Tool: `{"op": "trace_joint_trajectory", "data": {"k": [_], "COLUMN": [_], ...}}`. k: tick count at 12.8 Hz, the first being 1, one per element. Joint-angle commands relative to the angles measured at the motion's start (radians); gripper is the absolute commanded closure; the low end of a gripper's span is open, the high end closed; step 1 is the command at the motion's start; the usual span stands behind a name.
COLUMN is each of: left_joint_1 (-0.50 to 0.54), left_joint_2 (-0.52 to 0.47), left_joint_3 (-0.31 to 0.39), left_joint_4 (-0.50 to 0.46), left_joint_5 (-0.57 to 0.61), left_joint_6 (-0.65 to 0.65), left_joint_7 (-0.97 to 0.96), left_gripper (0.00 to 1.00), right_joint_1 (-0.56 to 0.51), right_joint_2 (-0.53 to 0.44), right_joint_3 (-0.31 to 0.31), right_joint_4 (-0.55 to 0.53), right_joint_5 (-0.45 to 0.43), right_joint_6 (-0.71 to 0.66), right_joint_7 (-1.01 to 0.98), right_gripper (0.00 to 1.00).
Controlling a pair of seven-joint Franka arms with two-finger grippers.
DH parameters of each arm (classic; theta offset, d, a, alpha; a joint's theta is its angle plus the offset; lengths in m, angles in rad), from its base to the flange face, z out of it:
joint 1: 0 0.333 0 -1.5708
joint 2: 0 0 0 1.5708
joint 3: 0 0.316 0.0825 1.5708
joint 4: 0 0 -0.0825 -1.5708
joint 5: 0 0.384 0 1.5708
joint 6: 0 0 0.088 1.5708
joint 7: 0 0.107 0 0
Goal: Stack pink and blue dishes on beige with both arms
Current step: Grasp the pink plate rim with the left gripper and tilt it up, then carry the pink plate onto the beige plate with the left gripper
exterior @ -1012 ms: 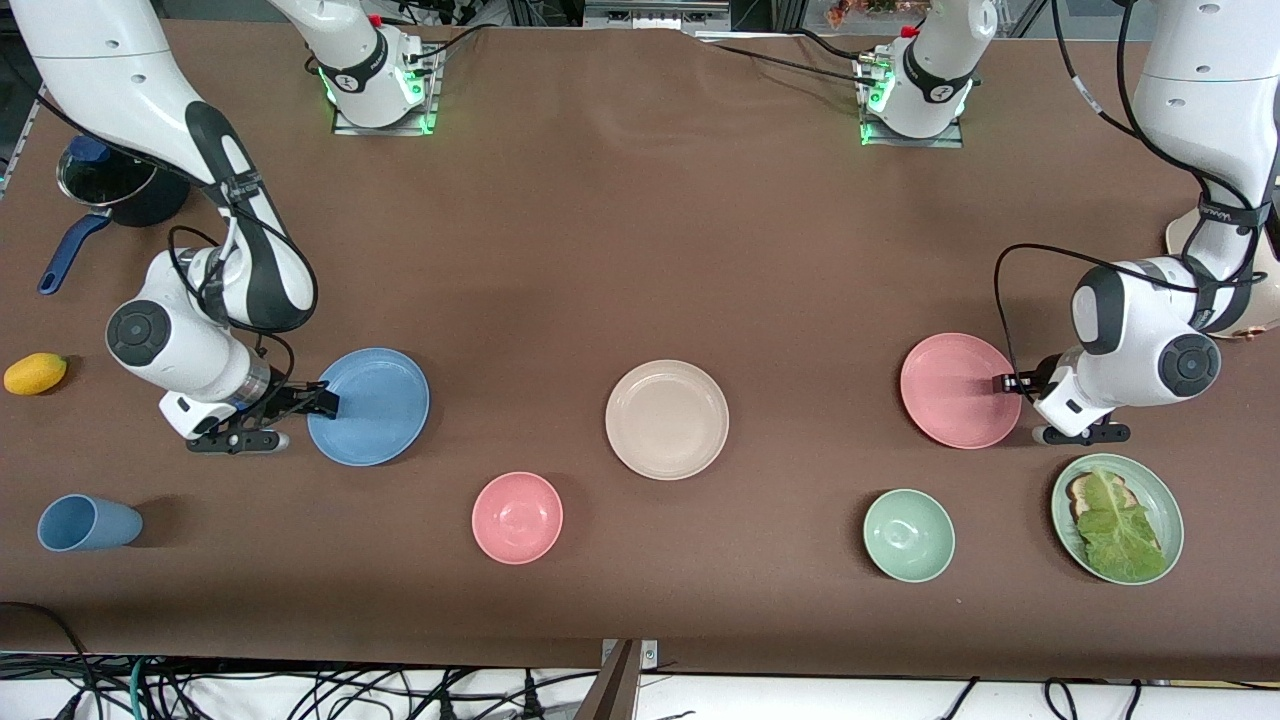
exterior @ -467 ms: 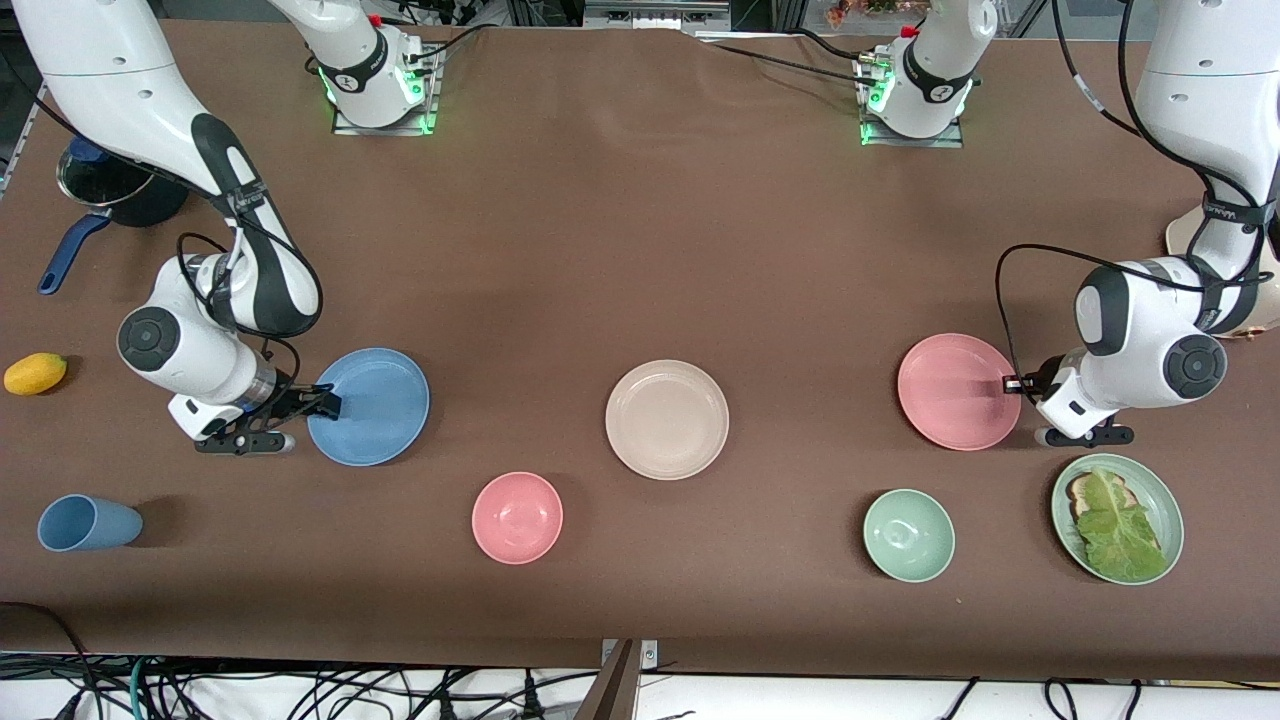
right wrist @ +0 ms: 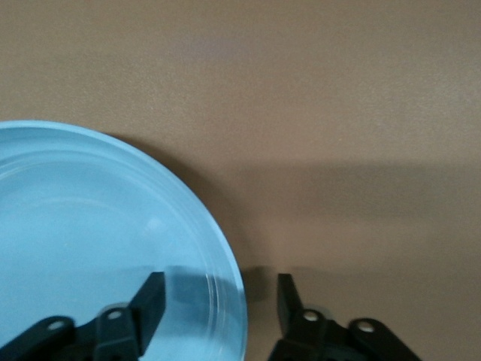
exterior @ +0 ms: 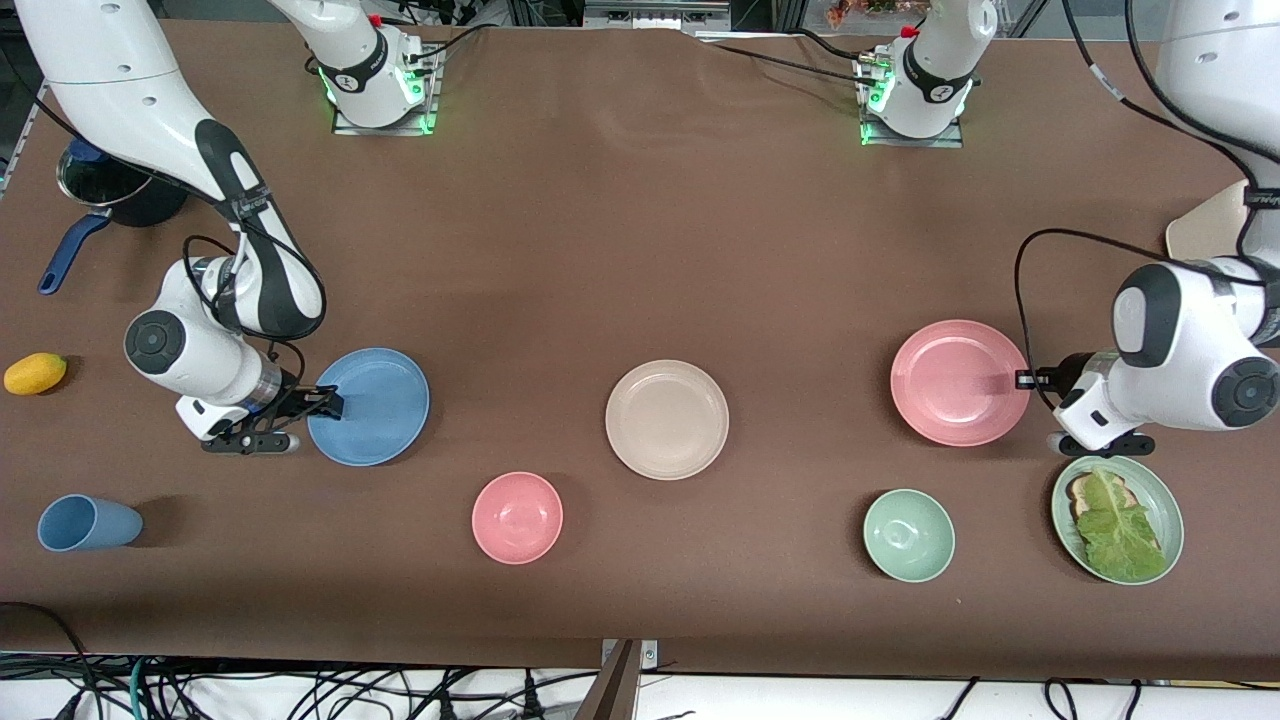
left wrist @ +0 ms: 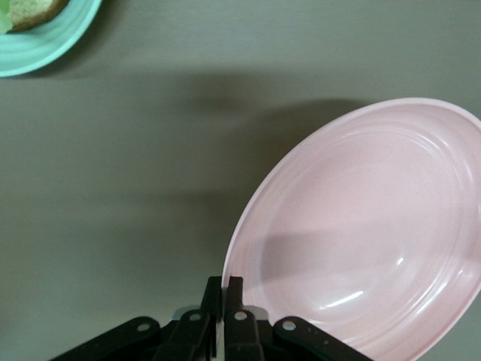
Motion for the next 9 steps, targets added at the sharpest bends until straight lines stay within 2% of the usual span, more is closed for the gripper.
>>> {"op": "trace_joint_trajectory", "data": {"k": [1,5,7,9], "left_joint_1": [-0.001,-0.036,-0.140,-0.221], "left_joint_2": [-0.038,-0.006,0.063,0.130], "left_joint_3": [-0.055,-0.192,-0.195,-0.194], "left_joint_4": [0.047,0.100,0.174,0.238], "left_joint_5": [-0.054,-0.062,-0.062,-0.056], "left_joint_6": [-0.086,-0.079,-0.068,-0.027], "left_joint_7": [-0.076,-0.326,-0.435,-0.531], "left_gripper": [1.00,1.00,1.00,1.00], "right_joint_1": [-0.013,-0.013,-0.013,-0.013], "right_joint_2": [-0.010,-0.012,-0.016,-0.029], "right_joint_3": [0.017,0.017,0.017,0.018], "right_joint_4": [-0.008,-0.007,-0.002,0.039], "right_joint_5": [0.012,0.012,0.012,0.011], "right_joint_6": [0.003,0.000,-0.014,-0.082], "right_joint_7": [0.003,0.003,0.000,-0.003], "right_gripper": [0.68,1.00,1.00,1.00]}}
